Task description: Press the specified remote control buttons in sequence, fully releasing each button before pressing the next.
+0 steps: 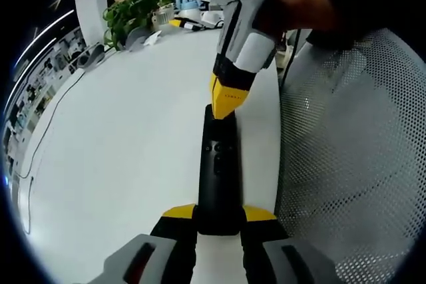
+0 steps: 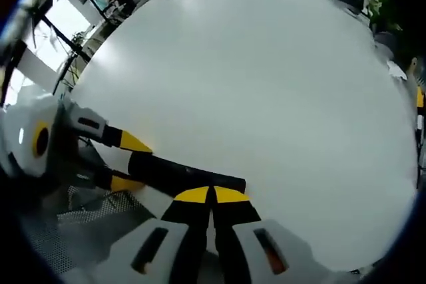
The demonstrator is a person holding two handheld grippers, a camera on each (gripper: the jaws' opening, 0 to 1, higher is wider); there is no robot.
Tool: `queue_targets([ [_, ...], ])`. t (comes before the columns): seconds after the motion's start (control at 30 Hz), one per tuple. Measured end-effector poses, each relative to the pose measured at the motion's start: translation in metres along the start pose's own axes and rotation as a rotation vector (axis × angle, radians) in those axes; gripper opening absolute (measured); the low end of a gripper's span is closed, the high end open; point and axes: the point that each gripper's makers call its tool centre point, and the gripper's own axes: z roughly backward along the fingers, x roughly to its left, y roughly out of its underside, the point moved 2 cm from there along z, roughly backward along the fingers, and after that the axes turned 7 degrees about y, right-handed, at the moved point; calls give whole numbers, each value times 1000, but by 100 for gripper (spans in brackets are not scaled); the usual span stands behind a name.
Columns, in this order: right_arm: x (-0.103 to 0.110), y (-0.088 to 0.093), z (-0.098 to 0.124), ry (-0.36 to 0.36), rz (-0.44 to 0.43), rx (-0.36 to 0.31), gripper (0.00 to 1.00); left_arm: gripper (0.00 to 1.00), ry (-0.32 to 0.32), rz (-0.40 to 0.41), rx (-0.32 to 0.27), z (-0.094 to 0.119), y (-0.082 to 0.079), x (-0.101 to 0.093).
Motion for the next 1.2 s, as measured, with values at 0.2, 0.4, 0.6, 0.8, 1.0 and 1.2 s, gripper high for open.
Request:
queue_targets([
  [0.2,3,0,-2,-2,15,2,0,25,0,2,-3,0,0,-1],
  [0.4,3,5,-4,12,23,26,0,25,-2,12,-7,0,0,-1],
  [0.6,9,6,-6,-20,18,38,0,25,-2,16,-9,0,0,-1],
  [0.8,9,5,-5,-4,39,28,0,25,-2,20,-14,1,0,-1],
  [1.0,10,4,-6,12,28,31,0,25,-1,23,-15,0,0,0],
  [1.2,10,4,-6,27,63,31,0,25,-2,28,-21,0,0,0],
])
